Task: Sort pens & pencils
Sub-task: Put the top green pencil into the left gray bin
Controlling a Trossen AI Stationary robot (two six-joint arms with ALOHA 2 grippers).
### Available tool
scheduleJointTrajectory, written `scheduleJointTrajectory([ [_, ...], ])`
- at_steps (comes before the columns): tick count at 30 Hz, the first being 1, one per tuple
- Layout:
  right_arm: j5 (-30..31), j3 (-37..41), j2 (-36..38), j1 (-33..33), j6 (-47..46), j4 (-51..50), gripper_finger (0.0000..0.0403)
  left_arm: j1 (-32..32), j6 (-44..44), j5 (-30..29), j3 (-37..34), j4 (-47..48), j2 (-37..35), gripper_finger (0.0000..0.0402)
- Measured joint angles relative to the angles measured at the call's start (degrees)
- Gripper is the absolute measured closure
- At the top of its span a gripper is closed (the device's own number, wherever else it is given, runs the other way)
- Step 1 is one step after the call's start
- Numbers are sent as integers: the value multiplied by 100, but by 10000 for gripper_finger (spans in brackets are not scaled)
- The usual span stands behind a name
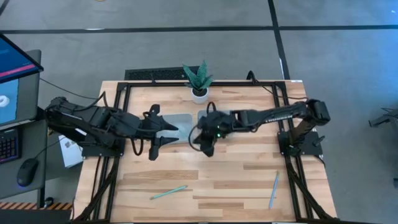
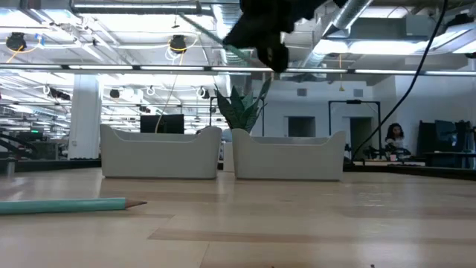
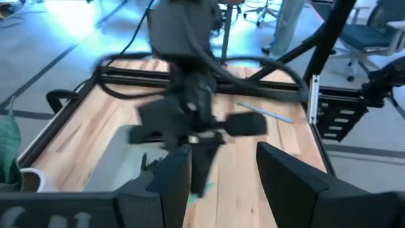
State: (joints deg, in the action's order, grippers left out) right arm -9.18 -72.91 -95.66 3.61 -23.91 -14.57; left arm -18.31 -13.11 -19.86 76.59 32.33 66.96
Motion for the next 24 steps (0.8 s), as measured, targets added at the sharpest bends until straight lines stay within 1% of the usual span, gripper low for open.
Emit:
scheduleJointTrajectory([
  [6,-1,-647,-17,-430,531,-335,360,-87,78,-197,1,-20,-47,232],
  [10,-1,-955,-143,-654,727,-674,360,-87,252,-203,1,-30,-108,232],
  [12,-3,-1100,-276,-737,793,-650,360,-87,350,-203,1,-25,-168,232],
  [14,-1,-1130,-324,-829,815,-882,360,-87,389,-203,1,-59,-215,232],
  [17,-1,-1171,-536,-927,938,-682,360,-87,513,-203,1,-69,-307,232],
  [19,-29,-1113,-625,-1007,910,-879,360,-87,614,-205,1,-129,-378,232],
  [20,-92,-1103,-700,-1047,904,-831,360,-87,653,-205,1,-156,-414,232],
  [22,-274,-1167,-882,-1075,899,-400,360,-87,723,-203,1,-239,-478,232],
  [24,-416,-1201,-1058,-1126,899,-503,360,-86,802,-205,1,-258,-537,232],
])
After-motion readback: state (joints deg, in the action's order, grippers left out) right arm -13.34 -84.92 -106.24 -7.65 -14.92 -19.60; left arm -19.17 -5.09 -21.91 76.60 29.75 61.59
